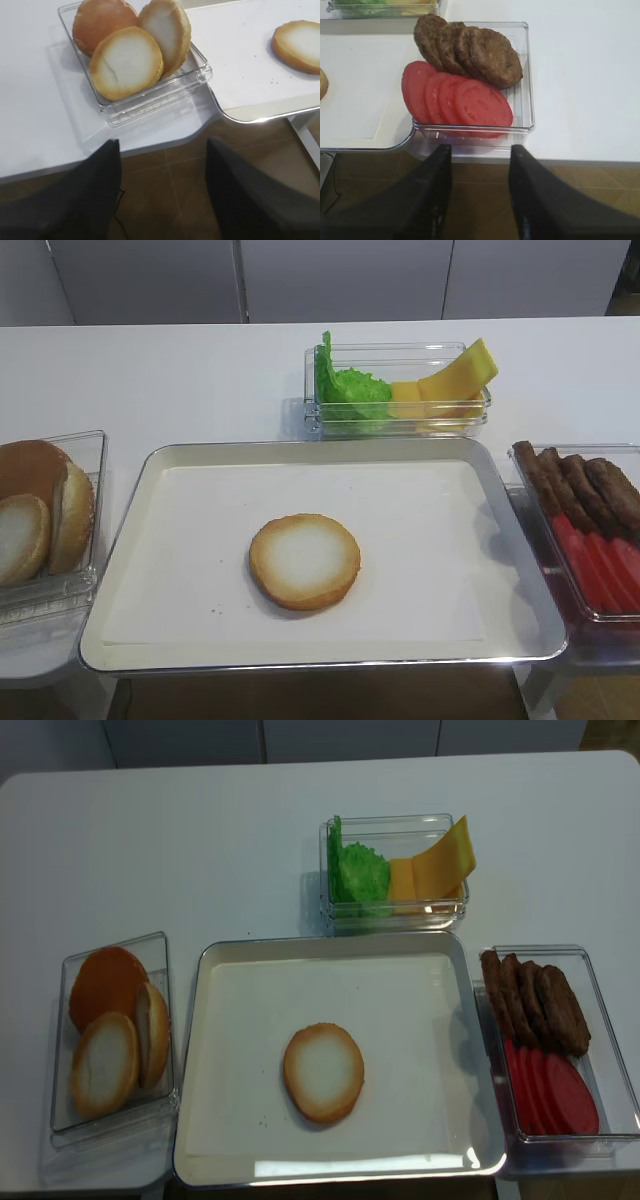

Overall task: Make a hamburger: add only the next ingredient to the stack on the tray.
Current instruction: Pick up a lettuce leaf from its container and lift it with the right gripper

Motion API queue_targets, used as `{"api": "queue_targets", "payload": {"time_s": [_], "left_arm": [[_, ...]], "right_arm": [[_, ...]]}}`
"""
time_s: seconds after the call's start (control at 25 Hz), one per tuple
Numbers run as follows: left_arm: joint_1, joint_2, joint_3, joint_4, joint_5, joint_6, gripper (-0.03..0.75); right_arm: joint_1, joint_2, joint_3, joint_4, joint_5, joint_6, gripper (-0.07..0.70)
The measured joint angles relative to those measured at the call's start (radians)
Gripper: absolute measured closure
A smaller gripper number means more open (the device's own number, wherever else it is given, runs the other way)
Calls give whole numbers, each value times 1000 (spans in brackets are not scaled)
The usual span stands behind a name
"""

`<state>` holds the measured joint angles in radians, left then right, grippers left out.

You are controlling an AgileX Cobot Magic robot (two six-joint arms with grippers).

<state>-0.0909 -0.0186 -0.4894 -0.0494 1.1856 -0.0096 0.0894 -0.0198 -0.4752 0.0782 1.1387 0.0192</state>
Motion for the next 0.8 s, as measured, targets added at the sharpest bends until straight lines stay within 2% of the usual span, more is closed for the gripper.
{"api": "queue_targets", "payload": {"time_s": [0.8], "left_arm": [[3, 0, 0, 0, 0, 0, 314]], "right_arm": [[0, 0, 0, 0, 0, 0, 326]]}}
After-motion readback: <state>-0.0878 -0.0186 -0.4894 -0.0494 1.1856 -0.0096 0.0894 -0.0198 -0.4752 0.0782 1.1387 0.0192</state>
